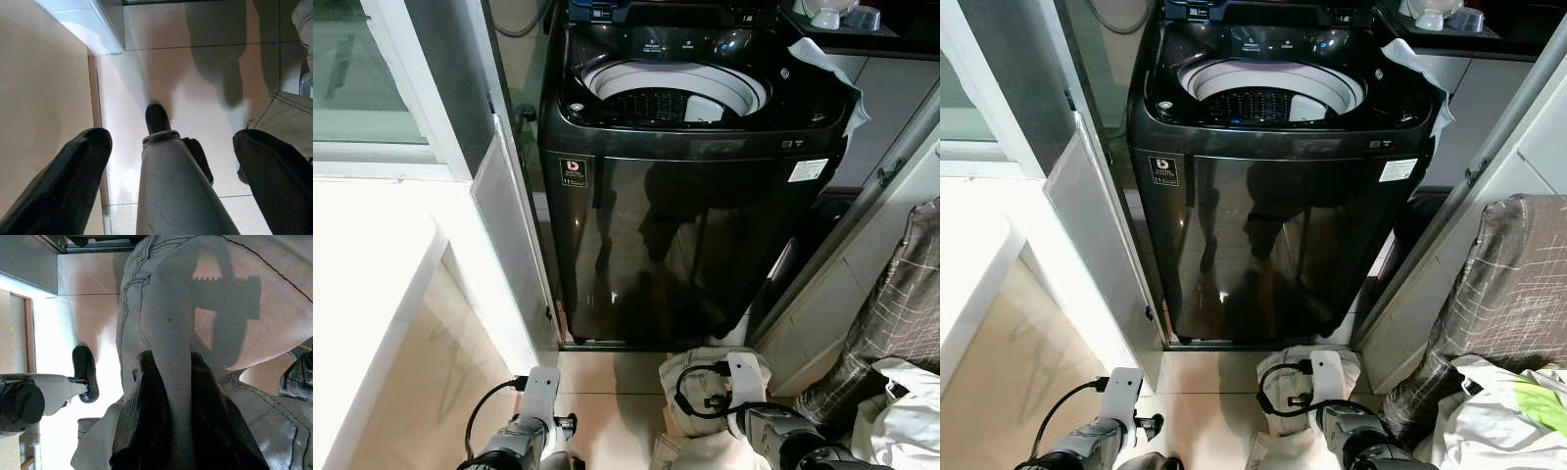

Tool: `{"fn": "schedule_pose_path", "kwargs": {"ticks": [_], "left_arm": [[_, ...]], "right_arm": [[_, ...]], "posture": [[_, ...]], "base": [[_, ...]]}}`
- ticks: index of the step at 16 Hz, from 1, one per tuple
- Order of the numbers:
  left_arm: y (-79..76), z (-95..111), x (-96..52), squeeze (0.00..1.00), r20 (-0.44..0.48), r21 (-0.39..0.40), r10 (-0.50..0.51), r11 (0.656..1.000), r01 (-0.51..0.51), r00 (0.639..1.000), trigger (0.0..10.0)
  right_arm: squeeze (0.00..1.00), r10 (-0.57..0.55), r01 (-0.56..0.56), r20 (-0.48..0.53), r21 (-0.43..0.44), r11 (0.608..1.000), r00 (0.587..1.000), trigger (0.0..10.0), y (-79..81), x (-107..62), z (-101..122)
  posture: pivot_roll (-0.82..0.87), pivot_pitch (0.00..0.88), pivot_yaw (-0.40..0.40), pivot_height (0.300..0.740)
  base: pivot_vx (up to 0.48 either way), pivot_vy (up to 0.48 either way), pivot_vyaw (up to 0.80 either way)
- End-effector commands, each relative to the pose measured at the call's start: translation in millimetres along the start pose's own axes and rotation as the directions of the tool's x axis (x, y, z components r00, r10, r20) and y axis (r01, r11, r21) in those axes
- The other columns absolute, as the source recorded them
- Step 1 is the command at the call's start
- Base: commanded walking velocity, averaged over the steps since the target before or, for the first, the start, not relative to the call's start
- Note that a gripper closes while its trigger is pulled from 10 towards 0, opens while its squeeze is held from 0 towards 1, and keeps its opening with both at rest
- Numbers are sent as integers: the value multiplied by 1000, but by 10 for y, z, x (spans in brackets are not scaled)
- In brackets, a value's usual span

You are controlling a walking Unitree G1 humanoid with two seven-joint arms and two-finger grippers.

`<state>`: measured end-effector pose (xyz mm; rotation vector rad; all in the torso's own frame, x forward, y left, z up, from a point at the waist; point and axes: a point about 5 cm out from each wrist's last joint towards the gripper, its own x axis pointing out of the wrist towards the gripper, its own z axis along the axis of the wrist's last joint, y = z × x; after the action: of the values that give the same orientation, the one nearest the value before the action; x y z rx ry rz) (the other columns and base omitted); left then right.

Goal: Clothes washing

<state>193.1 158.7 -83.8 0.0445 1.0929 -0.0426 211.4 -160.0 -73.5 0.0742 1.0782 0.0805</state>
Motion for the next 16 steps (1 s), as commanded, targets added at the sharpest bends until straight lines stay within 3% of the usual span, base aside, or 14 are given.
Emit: {"fn": "schedule_pose_path", "kwargs": {"ticks": [1,8,16], "left_arm": [[-20,-3,1,0,-5,12,-7,1000,7,1000,10000],[-17,-39,1,0,-12,13,-6,1000,6,1000,10000],[5,-49,-1,0,-13,26,-1,1000,1,1000,10000]], "right_arm": [[0,-8,8,10,5,1000,1000,0,-38,-6,11],[0,-12,12,6,-1,1000,1000,0,-55,-9,11],[0,3,-3,2,-10,1000,1000,0,54,9,-17]], "posture": [[-80,0,-4,740],[-80,2,-6,740],[-73,0,-4,740]], "base": [[0,0,0],[0,0,0],[0,0,0]]}}
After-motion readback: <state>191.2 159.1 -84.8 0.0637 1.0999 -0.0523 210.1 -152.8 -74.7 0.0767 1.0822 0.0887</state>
